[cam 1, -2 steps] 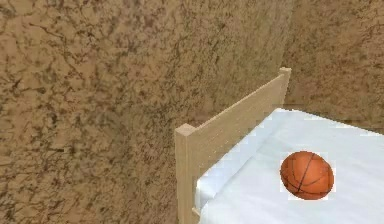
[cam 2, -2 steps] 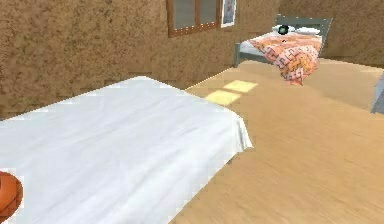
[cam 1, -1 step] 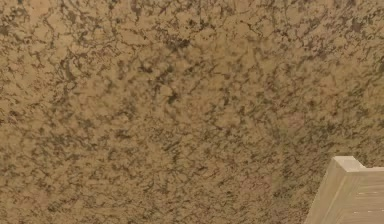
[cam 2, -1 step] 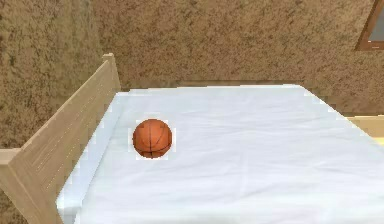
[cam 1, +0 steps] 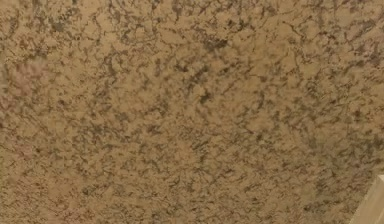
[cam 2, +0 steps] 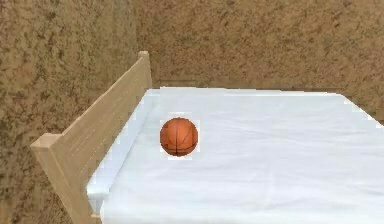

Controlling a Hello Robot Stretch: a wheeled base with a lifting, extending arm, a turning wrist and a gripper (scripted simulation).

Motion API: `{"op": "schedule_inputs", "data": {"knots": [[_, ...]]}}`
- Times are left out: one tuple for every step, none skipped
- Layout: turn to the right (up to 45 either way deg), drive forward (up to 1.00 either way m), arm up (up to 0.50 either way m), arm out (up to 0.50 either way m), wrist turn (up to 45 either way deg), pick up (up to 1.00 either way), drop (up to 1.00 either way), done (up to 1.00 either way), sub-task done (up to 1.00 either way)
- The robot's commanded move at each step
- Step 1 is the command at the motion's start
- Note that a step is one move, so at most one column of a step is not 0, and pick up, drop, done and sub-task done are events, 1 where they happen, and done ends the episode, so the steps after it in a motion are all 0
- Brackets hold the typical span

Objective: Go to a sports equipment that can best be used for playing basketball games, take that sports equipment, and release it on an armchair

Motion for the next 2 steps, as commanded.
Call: {"op": "schedule_inputs", "data": {"knots": [[45.0, 0.00, 0.00, 0.00, 0.0, 0.00, 0.00, 0.00, 0.00], [18.0, 0.00, 0.00, 0.00, 0.0, 0.00, 0.00, 0.00, 0.00]]}}
